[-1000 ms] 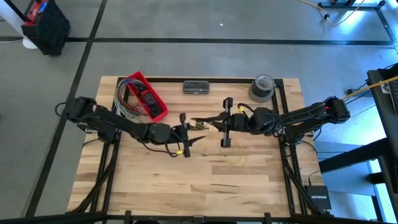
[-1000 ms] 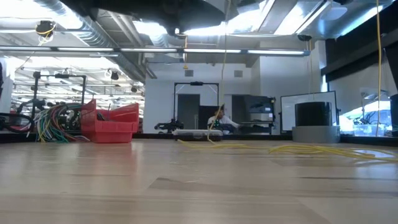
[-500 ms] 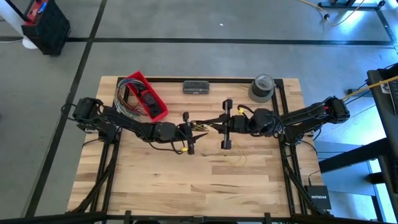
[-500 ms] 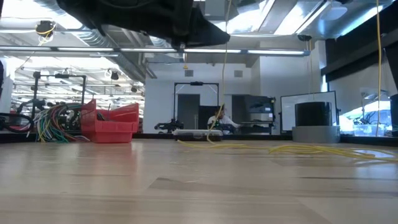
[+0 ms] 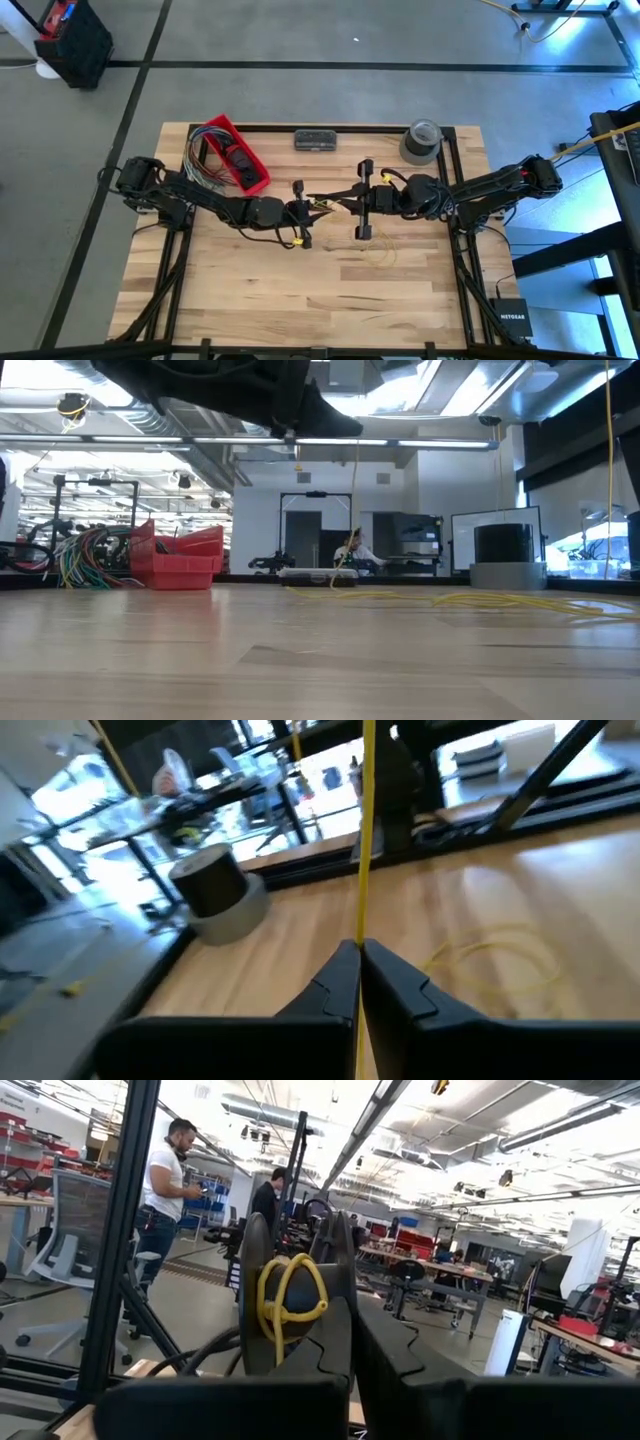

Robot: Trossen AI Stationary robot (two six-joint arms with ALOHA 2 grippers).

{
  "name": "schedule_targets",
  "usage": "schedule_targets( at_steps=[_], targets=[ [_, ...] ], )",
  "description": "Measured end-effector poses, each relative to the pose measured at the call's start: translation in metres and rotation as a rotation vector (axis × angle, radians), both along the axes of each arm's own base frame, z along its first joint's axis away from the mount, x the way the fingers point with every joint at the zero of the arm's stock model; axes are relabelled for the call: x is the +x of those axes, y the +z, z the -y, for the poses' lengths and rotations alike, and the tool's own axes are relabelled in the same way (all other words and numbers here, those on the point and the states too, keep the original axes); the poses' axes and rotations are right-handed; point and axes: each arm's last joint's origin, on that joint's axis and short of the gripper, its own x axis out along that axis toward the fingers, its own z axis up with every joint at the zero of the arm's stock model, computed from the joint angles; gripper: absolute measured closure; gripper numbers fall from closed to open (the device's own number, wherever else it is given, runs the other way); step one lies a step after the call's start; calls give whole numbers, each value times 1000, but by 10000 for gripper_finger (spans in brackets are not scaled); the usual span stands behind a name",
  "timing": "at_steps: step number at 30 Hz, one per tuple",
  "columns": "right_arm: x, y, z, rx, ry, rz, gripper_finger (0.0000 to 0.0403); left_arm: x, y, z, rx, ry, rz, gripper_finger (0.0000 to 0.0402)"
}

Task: Coil cords
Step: Coil the yellow wire on the spool

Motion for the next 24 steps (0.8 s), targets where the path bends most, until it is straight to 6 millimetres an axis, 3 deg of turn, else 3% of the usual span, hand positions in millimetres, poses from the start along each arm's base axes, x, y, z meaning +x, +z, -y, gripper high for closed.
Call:
schedule_targets(
  at_steps=[9, 17, 24],
  targets=[
    [-1, -2, -8, -39, 11, -22, 397, -43, 37, 6, 145, 152, -134, 400],
    [2, -15, -5, -156, -102, -159, 397, -94, 69, 5, 0, 160, -147, 400],
    [9, -29, -4, -256, -180, -254, 397, -111, 81, 10, -90, 136, -91, 400]
  ],
)
